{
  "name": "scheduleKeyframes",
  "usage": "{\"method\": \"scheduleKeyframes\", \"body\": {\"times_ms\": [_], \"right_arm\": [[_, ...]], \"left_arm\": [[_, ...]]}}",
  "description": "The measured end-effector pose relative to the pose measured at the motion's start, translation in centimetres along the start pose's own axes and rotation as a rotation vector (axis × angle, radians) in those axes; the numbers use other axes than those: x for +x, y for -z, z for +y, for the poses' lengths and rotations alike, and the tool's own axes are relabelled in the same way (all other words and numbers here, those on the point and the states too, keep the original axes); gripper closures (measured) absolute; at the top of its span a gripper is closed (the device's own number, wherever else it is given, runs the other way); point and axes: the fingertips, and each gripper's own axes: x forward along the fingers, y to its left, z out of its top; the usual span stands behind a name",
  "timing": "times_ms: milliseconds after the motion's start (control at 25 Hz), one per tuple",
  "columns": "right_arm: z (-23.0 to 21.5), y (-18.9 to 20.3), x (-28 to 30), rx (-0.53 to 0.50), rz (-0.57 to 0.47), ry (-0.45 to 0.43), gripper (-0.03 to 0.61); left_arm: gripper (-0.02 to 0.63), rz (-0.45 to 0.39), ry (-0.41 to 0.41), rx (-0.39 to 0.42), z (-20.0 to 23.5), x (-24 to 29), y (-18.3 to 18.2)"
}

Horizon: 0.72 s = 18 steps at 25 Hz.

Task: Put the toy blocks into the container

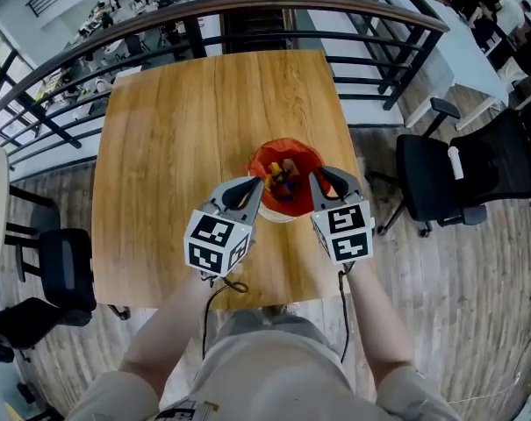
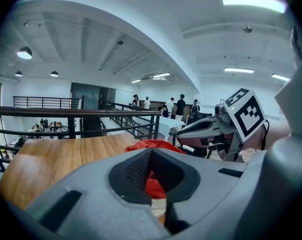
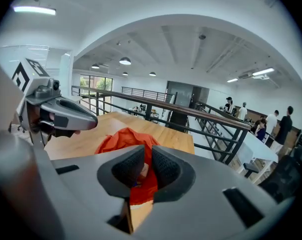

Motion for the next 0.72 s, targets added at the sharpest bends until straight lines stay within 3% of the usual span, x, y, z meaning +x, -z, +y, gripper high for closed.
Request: {"method": "scheduleKeyframes", "body": {"times_ms": [280, 520, 720], "right_arm": [[0.1, -4.8, -5.6, -0.008, -0.138, 0.007, 0.537], [1.2, -10.5, -11.9, -0.017, -0.319, -0.013, 0.539], [2.9, -13.9, -17.5, 0.069, -0.465, -0.116, 0.541]], "left_arm": [[0.601, -0.077, 0.0, 0.017, -1.0, -3.1, -3.7], [0.601, -0.192, 0.008, 0.068, -3.2, -6.8, -8.8], [0.601, -0.315, 0.002, 0.14, -5.9, -10.9, -12.8]]}}
